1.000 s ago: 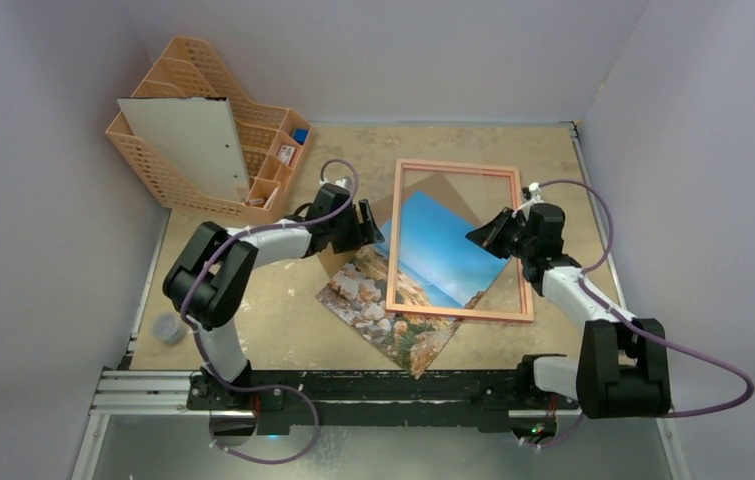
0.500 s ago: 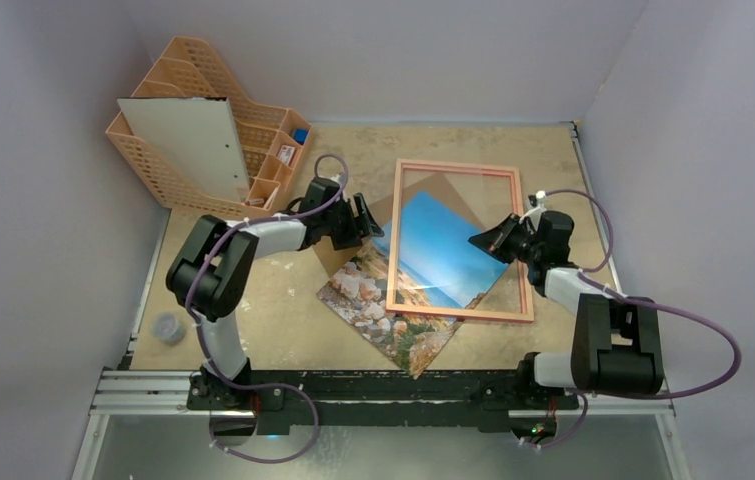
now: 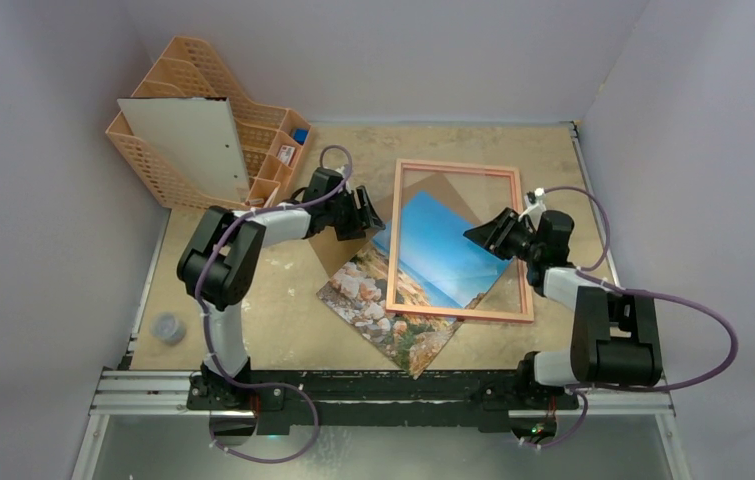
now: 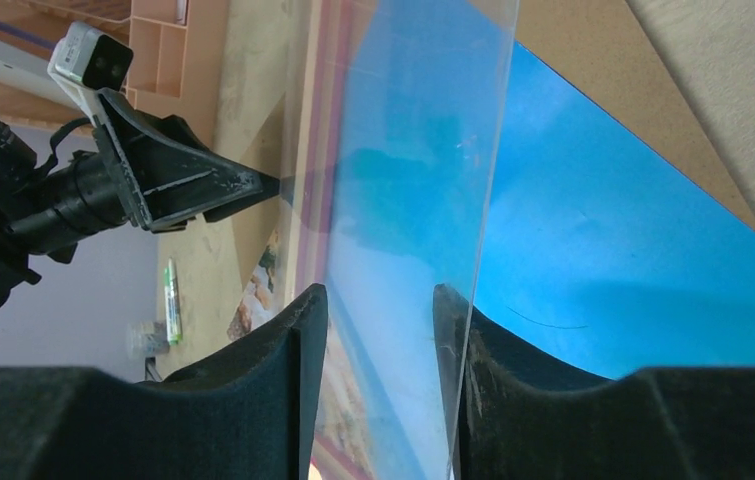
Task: Put the photo into the frame
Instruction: Place the photo frame item in the photo frame.
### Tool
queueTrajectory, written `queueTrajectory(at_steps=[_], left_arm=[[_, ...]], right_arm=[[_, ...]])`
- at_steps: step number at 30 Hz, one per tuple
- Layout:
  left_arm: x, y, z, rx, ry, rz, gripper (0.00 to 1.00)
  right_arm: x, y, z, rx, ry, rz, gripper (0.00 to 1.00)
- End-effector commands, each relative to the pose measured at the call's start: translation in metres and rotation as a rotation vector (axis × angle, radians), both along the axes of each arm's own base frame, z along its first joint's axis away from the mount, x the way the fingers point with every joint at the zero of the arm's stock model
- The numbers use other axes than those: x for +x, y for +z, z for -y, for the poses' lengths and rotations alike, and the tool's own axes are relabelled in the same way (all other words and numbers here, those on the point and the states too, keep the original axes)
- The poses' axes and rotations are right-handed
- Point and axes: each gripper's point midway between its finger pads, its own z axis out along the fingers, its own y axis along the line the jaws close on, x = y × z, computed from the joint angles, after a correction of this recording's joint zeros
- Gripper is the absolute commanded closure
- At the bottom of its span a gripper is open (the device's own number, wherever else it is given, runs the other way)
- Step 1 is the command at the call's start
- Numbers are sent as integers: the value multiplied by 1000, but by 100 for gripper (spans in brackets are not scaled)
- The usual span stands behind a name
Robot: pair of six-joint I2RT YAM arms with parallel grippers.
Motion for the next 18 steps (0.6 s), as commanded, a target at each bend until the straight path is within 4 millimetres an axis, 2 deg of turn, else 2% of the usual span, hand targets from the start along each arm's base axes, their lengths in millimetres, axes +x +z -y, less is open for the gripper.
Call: queueTrajectory(at_steps=[1, 4, 9, 18], left_arm=[[-9, -30, -11, 69, -18, -56, 38], [-9, -29, -11, 68, -18, -54, 39], [-4, -24, -10, 70, -13, -33, 39], [6, -23, -8, 88, -13, -19, 35]], right_arm=[[7, 17, -4, 20, 31, 103, 53], [10, 16, -2, 19, 15, 95, 58], [2, 2, 5, -4, -40, 23, 82], [-21, -6, 29, -133, -169, -75, 100]])
